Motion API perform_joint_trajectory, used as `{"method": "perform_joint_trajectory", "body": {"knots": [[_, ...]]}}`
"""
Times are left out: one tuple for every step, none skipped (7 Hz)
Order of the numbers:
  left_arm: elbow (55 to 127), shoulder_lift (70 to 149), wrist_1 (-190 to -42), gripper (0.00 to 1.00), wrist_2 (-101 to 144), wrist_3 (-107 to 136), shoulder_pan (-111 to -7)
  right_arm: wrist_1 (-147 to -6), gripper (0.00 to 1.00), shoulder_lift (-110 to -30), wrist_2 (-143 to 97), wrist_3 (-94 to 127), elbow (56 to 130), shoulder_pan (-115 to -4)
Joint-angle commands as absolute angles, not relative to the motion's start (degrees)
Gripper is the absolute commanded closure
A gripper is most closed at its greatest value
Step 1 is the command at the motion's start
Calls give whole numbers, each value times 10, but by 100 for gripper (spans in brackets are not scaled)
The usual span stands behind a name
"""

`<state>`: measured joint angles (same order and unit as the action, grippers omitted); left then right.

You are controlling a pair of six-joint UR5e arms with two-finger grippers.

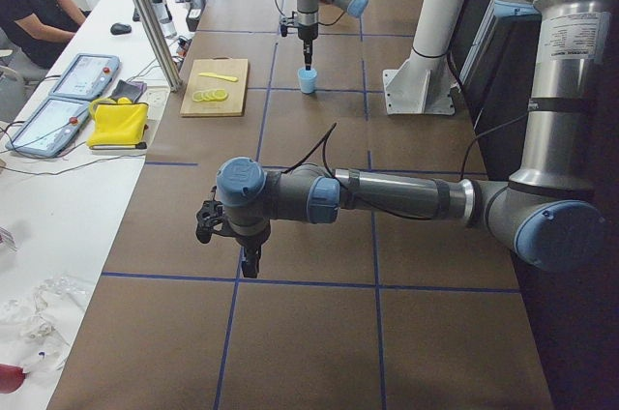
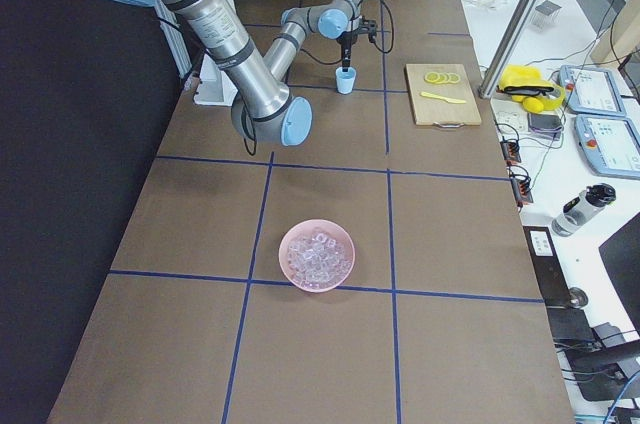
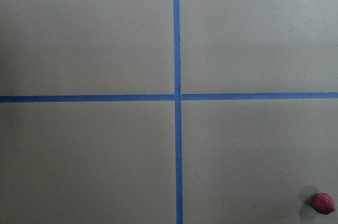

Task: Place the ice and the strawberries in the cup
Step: 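Open the right gripper to drop the ice cube into the cup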

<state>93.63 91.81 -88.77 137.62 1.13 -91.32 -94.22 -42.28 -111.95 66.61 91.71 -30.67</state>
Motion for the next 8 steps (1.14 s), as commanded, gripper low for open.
{"method": "perform_joint_trajectory", "body": {"knots": [[937, 918, -888, 0, 1376, 11, -913, -942, 28, -422, -1120, 667, 918, -307], [937, 918, -888, 0, 1375, 11, -913, -942, 1, -423, -1118, 668, 919, -307], [937, 918, -888, 0, 1375, 11, -913, -942, 1, -420, -1115, 685, 920, -307], [937, 918, -888, 0, 1375, 11, -913, -942, 1, -417, -1115, 697, 919, -307], [937, 918, -888, 0, 1375, 11, -913, -942, 1, -416, -1115, 697, 918, -307], [937, 918, -888, 0, 1376, 11, -913, -942, 1, -416, -1115, 697, 918, -308], [937, 918, -888, 0, 1376, 11, -913, -947, 1, -419, -1118, 696, 923, -315], [937, 918, -889, 0, 1376, 11, -913, -964, 1, -433, -1125, 689, 945, -334]]}}
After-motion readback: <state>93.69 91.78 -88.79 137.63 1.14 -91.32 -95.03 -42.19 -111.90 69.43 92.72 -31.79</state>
